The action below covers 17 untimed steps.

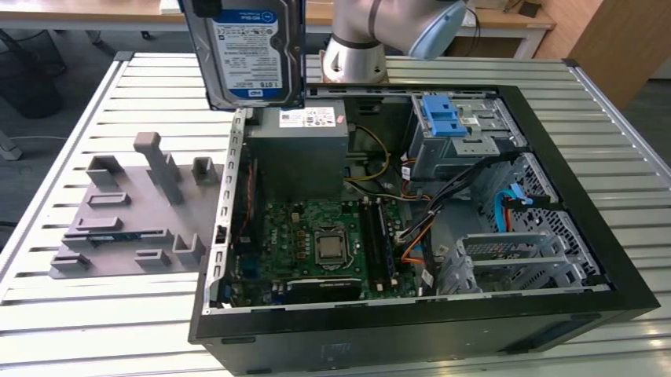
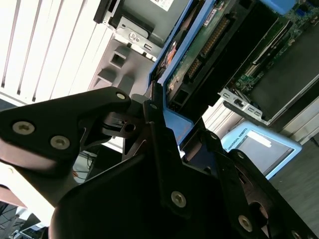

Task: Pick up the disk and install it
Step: 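Pick up the disk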

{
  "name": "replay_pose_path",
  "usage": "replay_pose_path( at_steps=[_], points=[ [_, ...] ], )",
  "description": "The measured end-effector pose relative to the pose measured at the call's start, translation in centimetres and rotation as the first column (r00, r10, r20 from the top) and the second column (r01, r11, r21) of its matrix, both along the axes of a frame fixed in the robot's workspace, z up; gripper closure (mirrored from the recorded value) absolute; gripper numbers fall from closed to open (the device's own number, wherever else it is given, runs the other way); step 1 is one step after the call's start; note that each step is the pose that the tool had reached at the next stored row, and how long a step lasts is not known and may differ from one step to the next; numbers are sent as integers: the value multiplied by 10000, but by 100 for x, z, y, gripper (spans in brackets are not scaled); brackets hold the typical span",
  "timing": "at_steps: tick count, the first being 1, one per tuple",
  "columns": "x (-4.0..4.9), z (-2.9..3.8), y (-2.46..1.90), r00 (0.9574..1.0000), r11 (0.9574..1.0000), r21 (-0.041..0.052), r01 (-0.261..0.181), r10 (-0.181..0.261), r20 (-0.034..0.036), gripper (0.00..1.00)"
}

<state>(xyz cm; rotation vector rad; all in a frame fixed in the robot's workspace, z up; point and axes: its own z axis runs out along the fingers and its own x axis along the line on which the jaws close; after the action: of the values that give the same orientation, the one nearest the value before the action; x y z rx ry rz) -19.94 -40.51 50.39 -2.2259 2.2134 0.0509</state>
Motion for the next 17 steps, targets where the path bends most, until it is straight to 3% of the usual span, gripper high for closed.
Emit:
replay_pose_path(
  at_steps=[17],
  points=[
    [394,0,0,10000,10000,0,1,-1,0,64]
  ],
)
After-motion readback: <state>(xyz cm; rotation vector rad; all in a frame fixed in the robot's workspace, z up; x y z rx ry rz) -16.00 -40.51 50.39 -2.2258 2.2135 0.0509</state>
